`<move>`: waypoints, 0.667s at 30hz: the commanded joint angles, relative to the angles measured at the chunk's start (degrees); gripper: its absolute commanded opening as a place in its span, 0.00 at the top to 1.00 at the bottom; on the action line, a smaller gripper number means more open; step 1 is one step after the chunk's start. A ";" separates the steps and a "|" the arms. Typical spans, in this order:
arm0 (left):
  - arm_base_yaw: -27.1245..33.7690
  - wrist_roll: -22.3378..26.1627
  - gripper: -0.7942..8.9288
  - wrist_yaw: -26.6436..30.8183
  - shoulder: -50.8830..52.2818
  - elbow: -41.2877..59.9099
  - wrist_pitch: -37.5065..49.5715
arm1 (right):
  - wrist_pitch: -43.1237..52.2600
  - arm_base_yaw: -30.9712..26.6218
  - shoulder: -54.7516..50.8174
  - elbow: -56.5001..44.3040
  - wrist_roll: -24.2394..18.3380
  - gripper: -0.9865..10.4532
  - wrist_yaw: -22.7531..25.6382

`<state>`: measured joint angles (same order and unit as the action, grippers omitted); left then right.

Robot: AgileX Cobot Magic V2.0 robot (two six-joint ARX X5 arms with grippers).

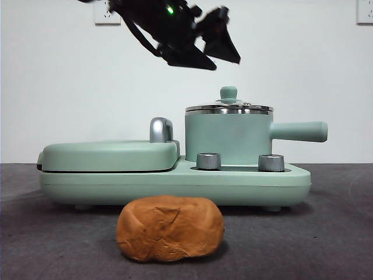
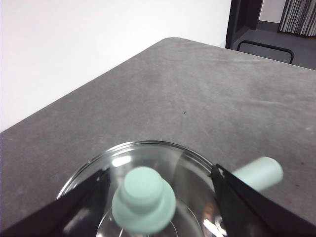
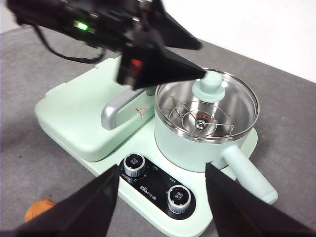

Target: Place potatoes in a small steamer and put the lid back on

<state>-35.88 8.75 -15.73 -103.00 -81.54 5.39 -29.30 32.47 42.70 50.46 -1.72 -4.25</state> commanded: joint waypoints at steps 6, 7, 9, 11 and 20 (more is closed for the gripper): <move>-0.74 -0.57 0.58 0.79 -7.63 -6.23 0.85 | 0.33 0.28 0.20 1.09 -0.35 0.67 0.22; -0.74 -0.55 0.58 0.79 -8.11 -6.27 1.68 | 0.26 0.28 0.17 1.09 -0.33 0.67 0.22; -0.72 -0.61 0.58 0.81 -8.94 -6.27 3.26 | 0.00 0.28 0.20 1.09 -0.17 0.67 0.22; -0.72 -0.61 0.58 0.92 -9.57 -6.27 3.87 | -0.24 0.28 0.20 1.09 -0.17 0.67 0.22; -0.74 -0.63 0.66 0.94 -10.95 -6.27 3.82 | -0.42 0.31 0.20 1.09 -0.17 0.67 0.22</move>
<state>-36.03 8.27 -14.92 -112.33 -86.08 8.73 -29.98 32.47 42.68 50.46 -1.72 -4.25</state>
